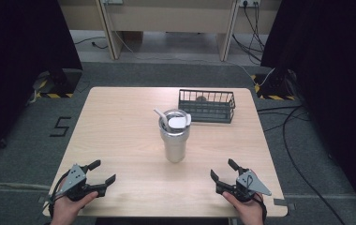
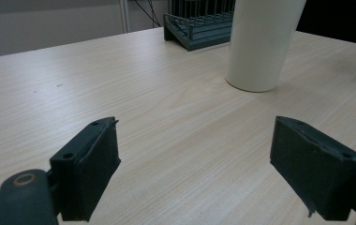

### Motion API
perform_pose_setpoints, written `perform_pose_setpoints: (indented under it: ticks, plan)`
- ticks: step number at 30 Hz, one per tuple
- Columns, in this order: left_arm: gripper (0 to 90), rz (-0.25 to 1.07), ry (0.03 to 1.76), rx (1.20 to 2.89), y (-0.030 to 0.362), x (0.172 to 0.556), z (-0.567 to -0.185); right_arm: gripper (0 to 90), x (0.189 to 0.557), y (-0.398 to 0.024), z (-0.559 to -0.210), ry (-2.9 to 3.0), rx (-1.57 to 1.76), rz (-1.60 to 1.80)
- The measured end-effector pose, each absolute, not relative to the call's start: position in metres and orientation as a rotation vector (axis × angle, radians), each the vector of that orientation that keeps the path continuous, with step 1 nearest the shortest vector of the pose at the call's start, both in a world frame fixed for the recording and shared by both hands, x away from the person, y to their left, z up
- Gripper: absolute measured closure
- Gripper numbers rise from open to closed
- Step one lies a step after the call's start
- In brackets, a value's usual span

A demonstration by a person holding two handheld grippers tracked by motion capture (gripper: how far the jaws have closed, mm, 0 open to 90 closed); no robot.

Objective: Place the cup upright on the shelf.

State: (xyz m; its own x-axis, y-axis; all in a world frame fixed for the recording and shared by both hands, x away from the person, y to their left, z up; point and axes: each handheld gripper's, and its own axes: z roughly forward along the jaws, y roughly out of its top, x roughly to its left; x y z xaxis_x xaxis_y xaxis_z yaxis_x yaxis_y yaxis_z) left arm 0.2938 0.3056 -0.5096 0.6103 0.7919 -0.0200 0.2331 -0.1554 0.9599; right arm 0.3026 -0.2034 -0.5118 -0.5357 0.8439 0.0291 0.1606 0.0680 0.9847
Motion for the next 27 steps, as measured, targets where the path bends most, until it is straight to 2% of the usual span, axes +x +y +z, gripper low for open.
perform_pose_setpoints:
  ticks: [5,11,27]
  plan:
    - [14.8,0.61,0.849,1.698,0.305,0.294,-0.51,18.9,0.306,-0.196,-0.507,1.785,0.963,1.528]
    - [14.8,0.614,0.842,1.697,0.305,0.292,-0.509,14.3,0.313,-0.179,-0.501,1.818,0.916,1.519]
    - [14.8,0.604,0.843,1.693,0.305,0.292,-0.51,9.9,0.349,-0.136,-0.494,1.88,0.858,1.55]
